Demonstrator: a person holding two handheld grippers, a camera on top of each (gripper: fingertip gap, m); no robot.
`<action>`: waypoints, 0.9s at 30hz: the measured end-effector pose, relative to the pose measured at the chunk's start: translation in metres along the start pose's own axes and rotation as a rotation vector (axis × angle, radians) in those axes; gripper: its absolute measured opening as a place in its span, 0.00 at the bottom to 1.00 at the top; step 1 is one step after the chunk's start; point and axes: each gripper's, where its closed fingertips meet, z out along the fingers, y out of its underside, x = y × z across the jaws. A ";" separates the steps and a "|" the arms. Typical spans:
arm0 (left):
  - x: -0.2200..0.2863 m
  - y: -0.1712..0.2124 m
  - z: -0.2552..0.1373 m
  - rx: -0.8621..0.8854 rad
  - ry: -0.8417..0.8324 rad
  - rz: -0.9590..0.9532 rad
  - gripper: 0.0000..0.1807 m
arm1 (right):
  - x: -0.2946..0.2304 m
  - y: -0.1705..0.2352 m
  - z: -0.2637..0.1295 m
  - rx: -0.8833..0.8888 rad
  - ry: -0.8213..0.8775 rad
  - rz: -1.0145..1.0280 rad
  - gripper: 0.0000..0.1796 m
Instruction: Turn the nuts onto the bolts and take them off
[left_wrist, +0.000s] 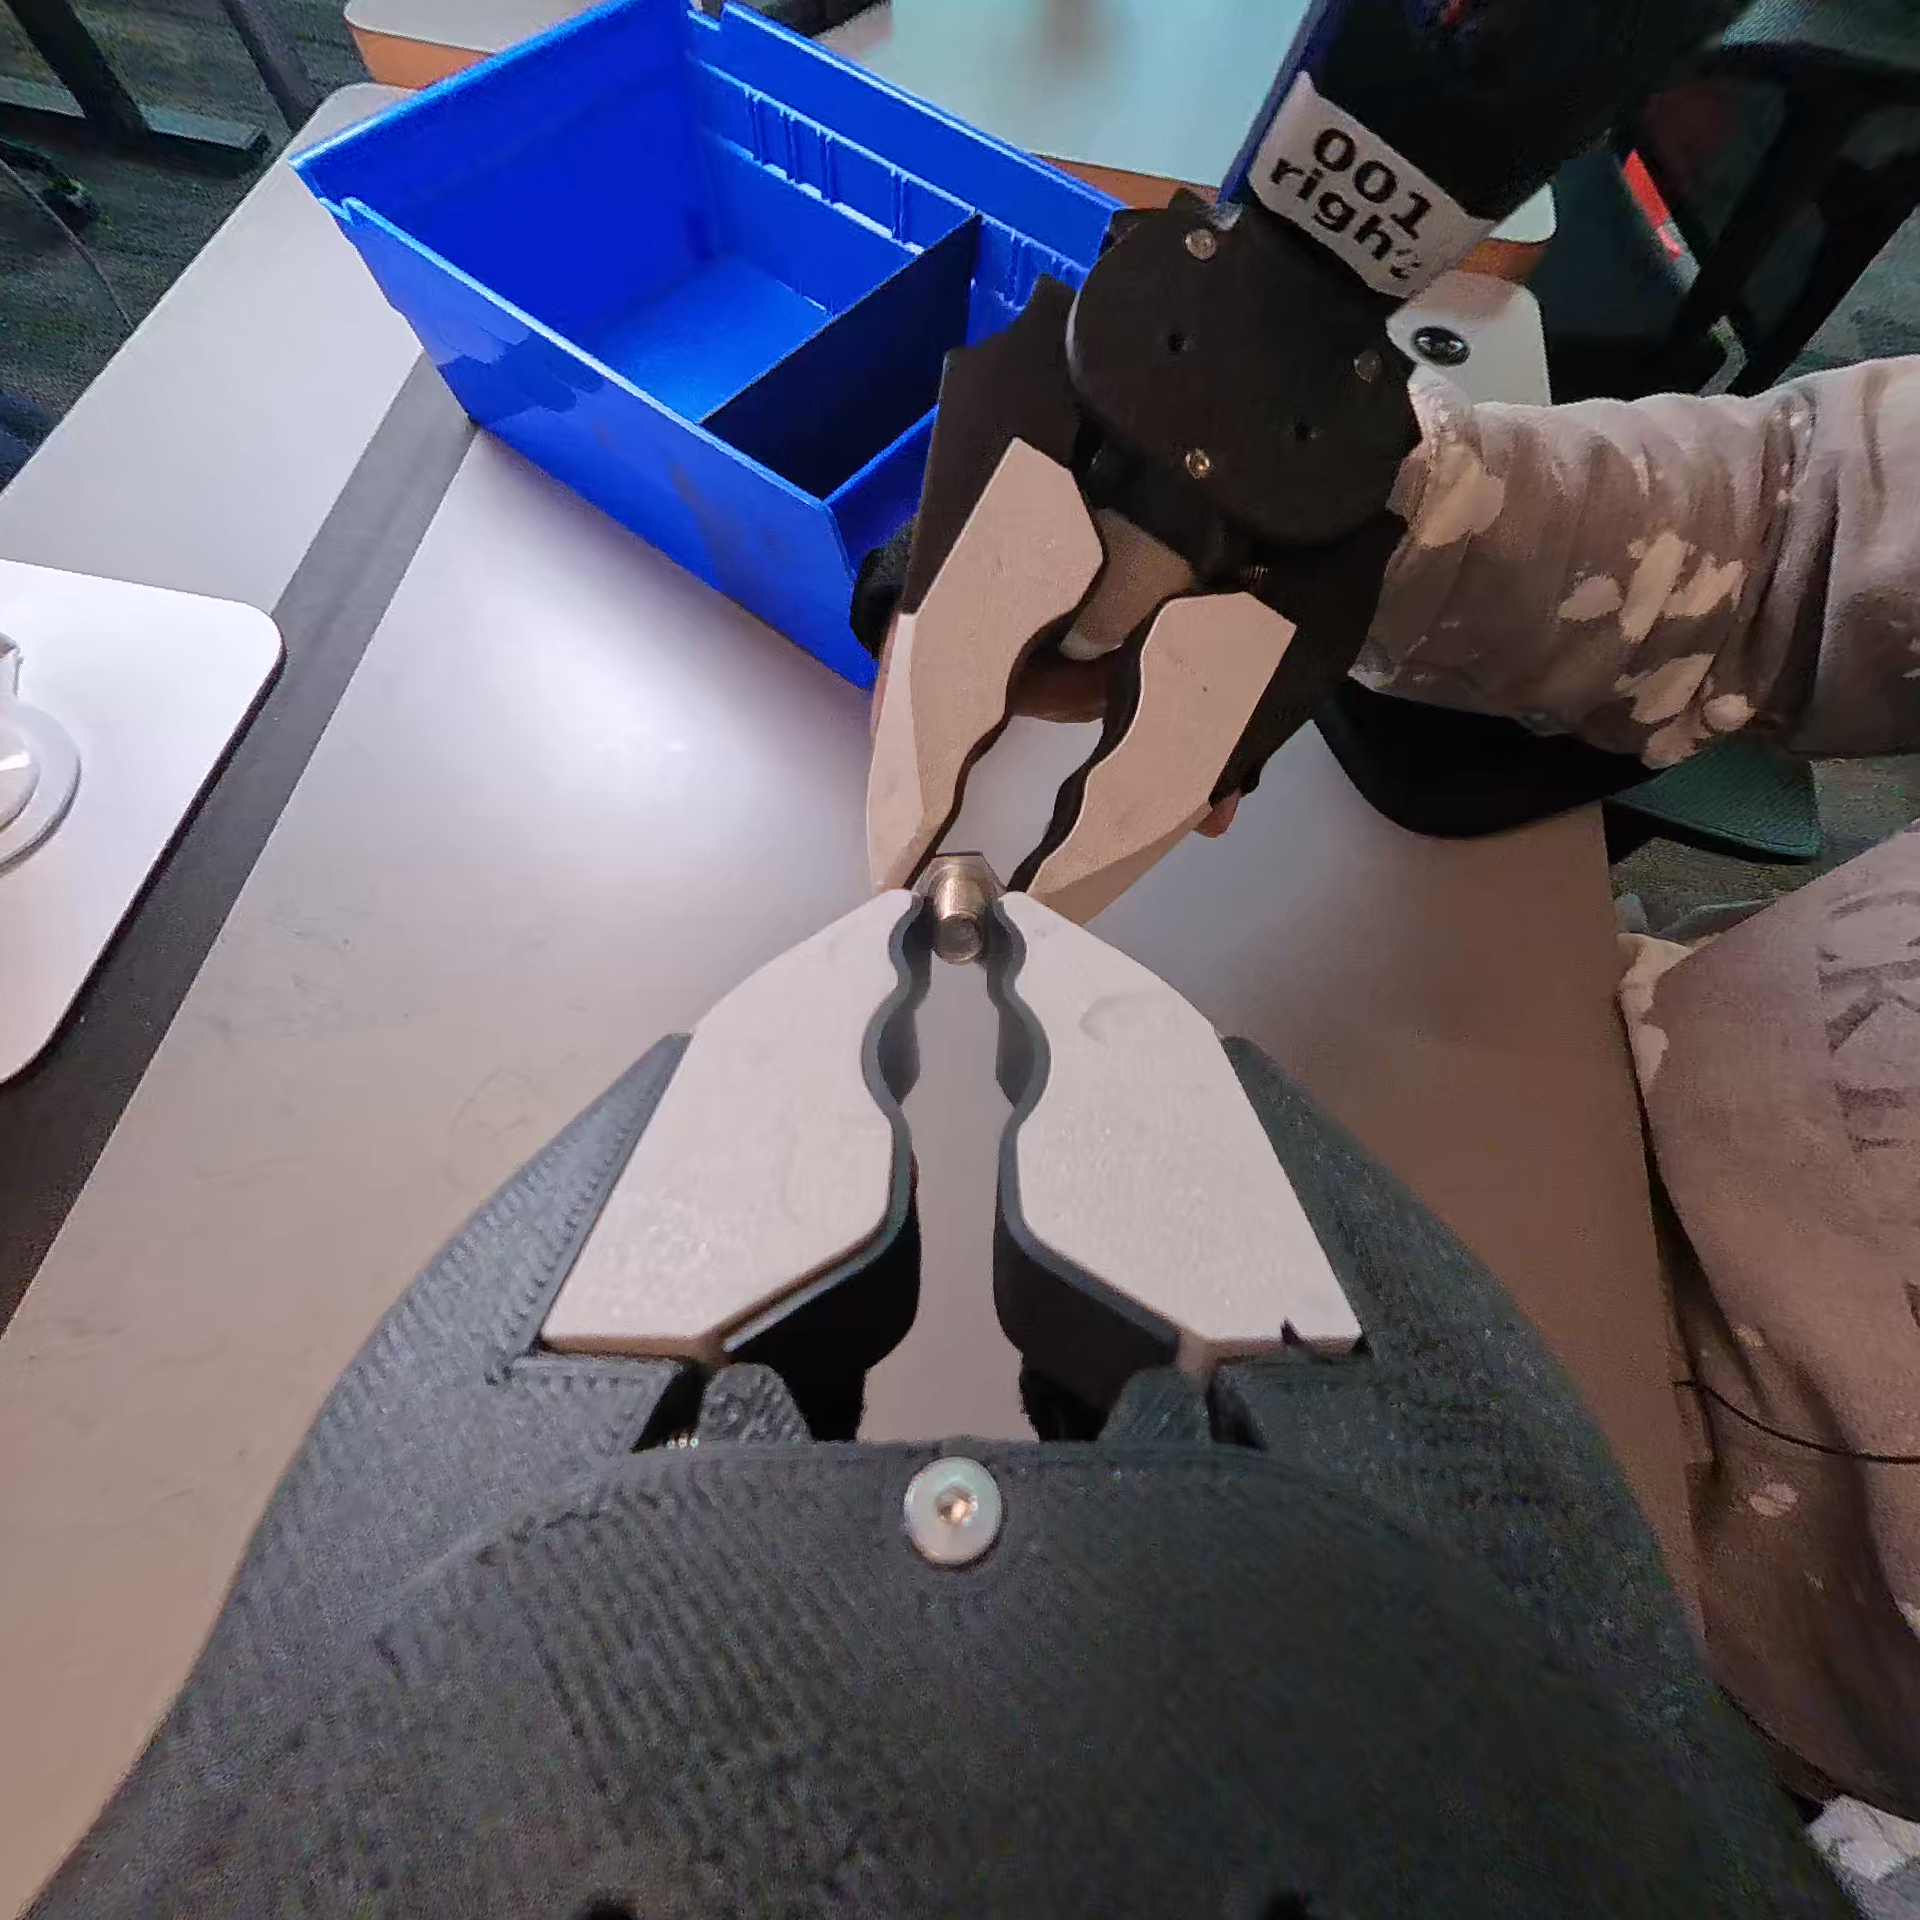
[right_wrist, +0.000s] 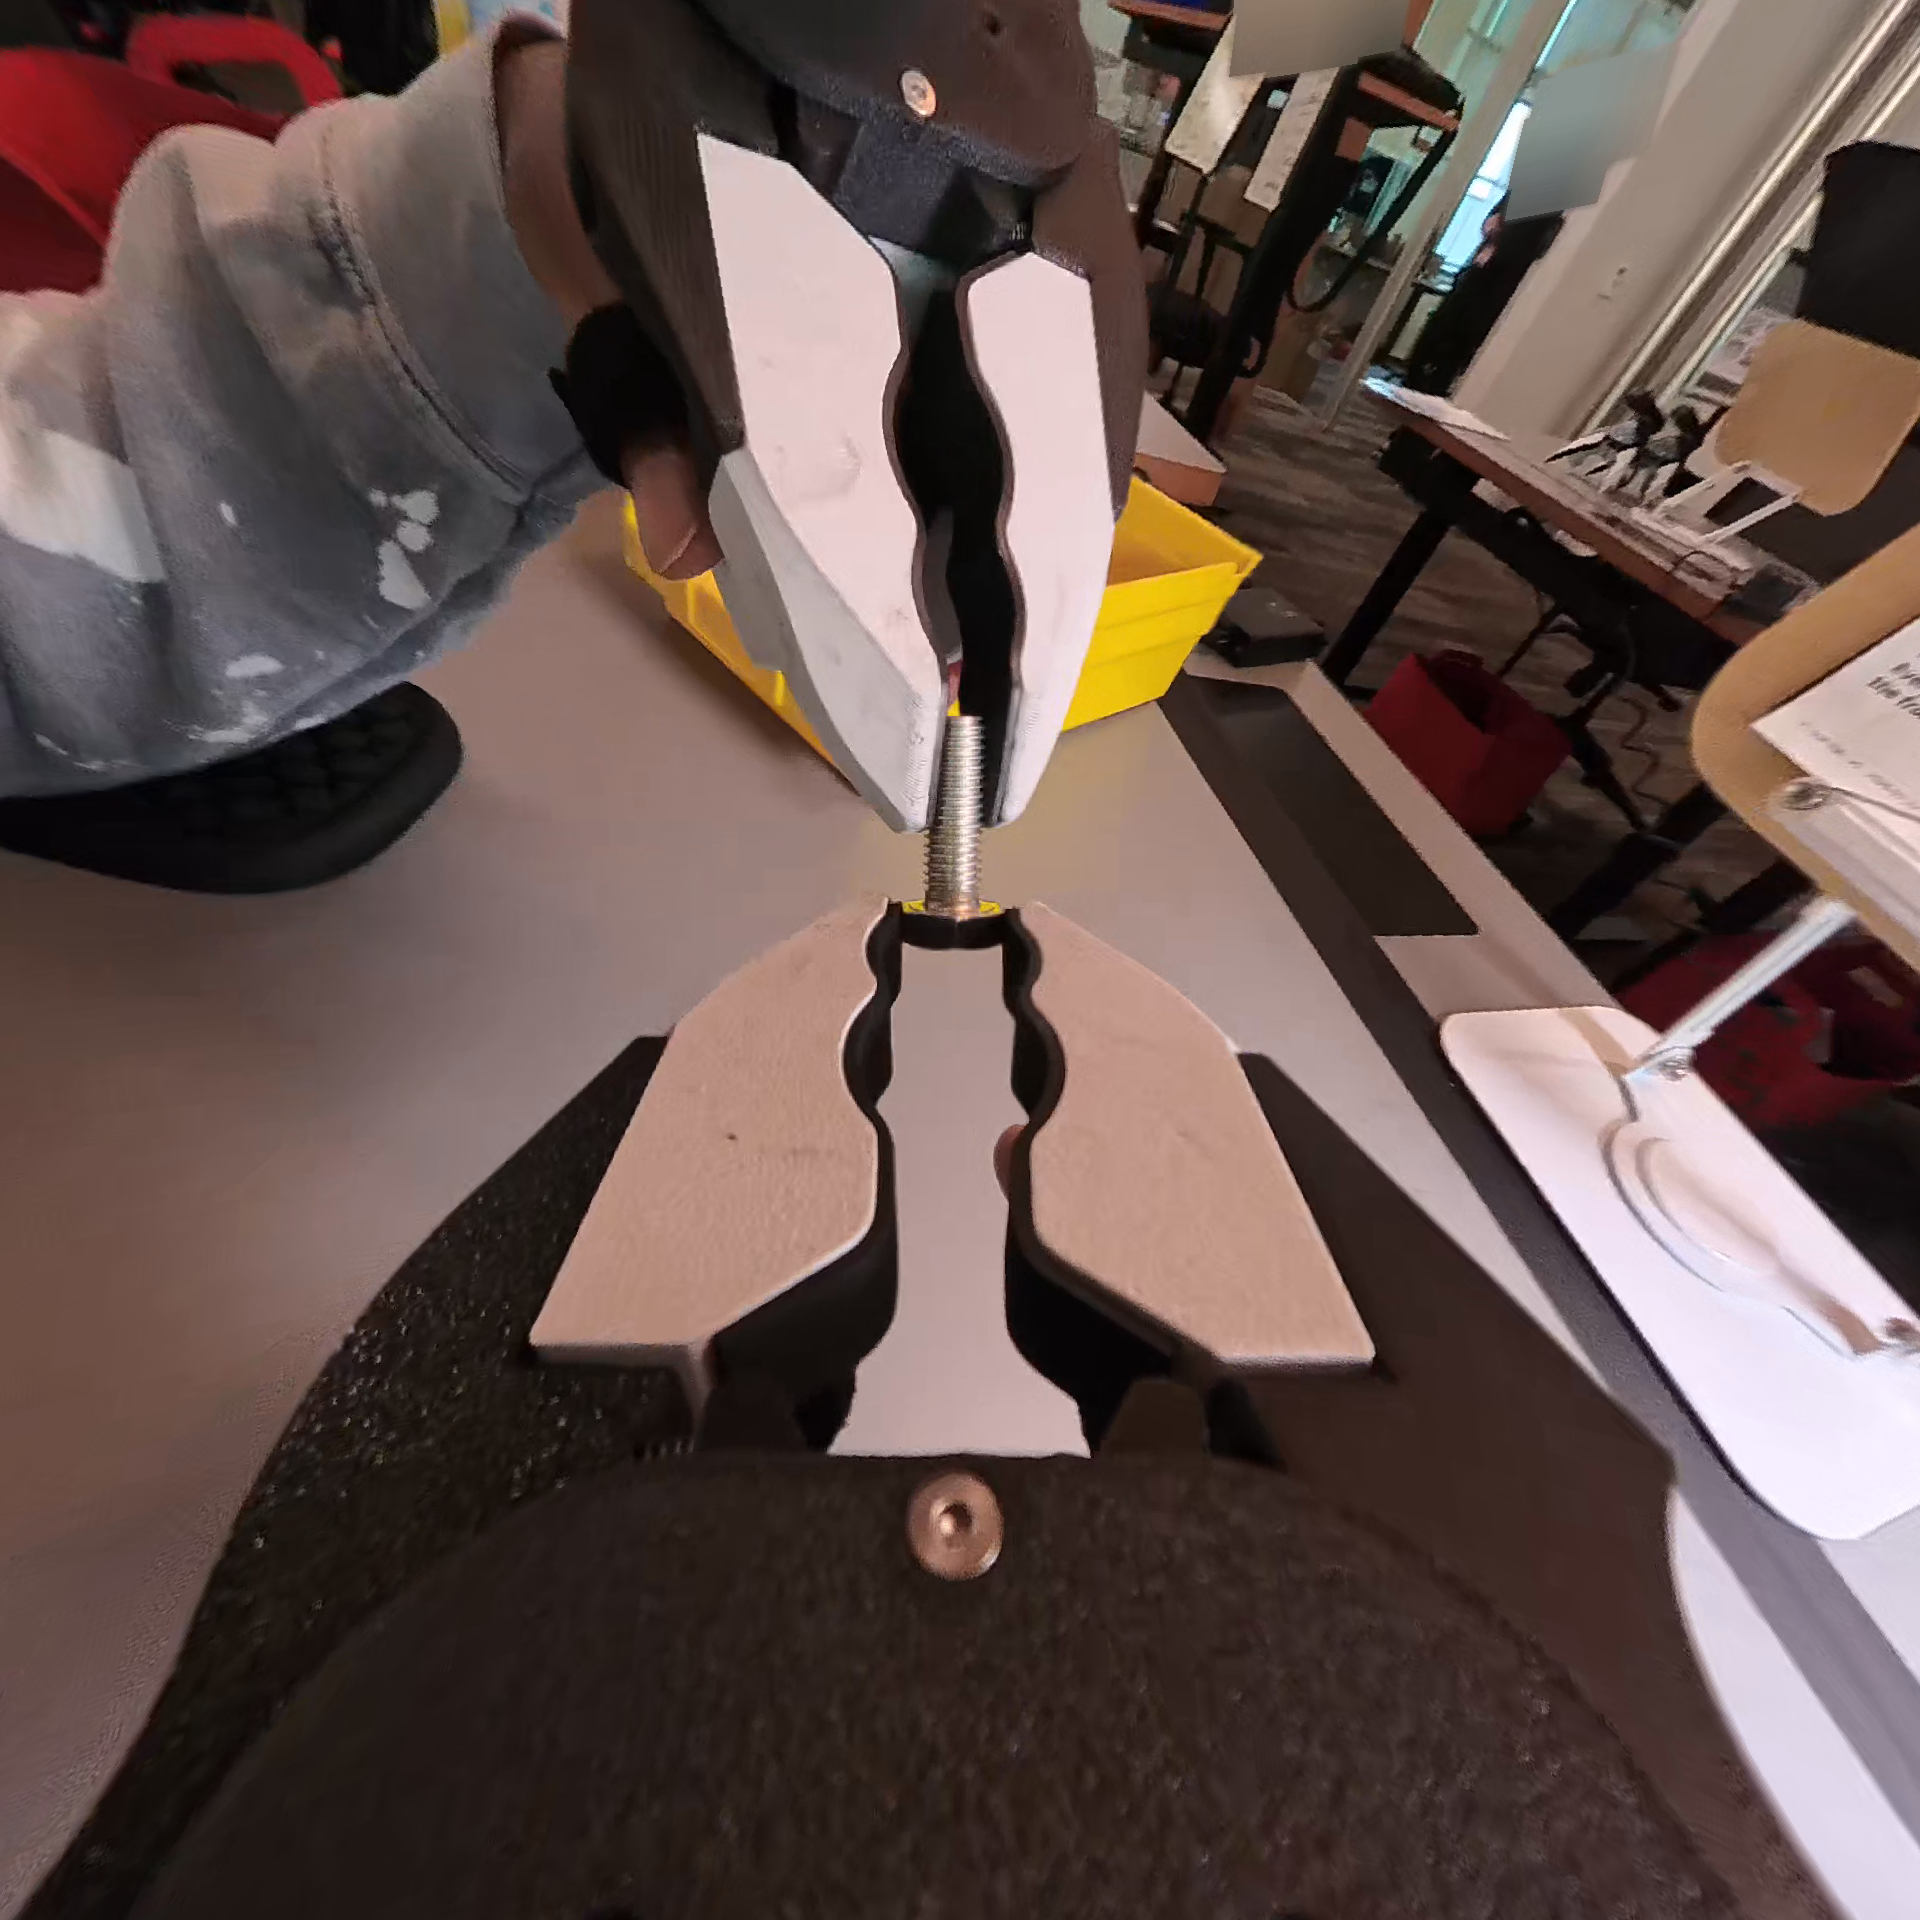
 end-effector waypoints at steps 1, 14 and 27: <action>-0.001 0.000 0.000 0.003 -0.005 0.000 0.06 | 0.001 0.000 0.000 0.001 0.014 -0.015 0.10; 0.017 -0.059 -0.024 0.429 0.097 0.051 0.10 | 0.002 -0.053 -0.025 0.422 -0.108 0.266 0.10; 0.021 -0.048 -0.012 0.312 0.067 0.098 0.06 | -0.006 -0.043 -0.013 0.308 -0.081 0.163 0.10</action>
